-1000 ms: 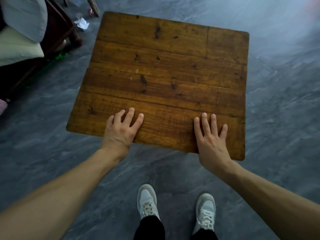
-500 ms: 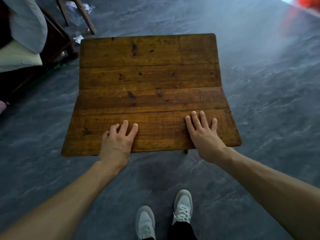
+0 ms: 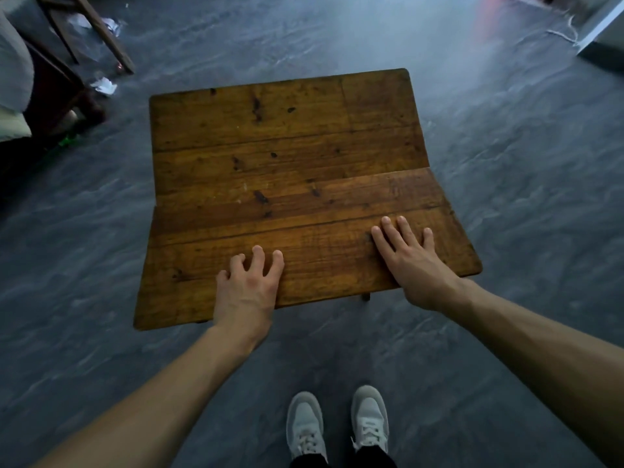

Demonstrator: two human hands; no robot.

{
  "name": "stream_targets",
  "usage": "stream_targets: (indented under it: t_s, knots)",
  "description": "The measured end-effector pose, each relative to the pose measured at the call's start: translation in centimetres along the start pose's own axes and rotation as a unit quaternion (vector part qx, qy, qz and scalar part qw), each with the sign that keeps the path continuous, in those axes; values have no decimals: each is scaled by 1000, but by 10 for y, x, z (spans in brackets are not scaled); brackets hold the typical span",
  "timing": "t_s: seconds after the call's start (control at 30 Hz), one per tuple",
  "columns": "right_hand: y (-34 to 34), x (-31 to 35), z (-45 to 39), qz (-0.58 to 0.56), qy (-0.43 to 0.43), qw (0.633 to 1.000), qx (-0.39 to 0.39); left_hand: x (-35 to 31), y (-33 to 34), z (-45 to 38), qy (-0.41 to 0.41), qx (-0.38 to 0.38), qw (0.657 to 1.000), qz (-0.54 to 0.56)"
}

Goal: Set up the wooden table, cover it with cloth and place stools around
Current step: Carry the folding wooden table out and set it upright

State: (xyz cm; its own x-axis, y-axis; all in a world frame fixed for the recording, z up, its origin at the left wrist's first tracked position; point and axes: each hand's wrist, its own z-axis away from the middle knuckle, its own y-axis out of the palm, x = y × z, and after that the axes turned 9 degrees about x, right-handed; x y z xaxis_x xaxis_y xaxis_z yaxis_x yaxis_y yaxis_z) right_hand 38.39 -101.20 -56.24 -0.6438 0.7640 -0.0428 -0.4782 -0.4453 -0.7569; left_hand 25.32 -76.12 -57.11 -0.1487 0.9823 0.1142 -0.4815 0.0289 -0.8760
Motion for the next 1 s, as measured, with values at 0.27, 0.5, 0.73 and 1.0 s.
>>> stream_targets:
  t_s: [0.27, 0.5, 0.73, 1.0]
  knots:
    - [59, -41, 66, -36, 23, 999, -3, -75, 10, 38, 32, -10, 999, -25]
    - [116, -87, 145, -72, 51, 996, -3, -156, 7, 78, 74, -11, 996, -41]
    - [178, -128, 223, -120, 108, 987, 19, -237, 9, 108, 145, -3, 987, -64]
    - [205, -125, 238, -175, 160, 971, 11, -253, 5, 97, 176, -4, 980, -96]
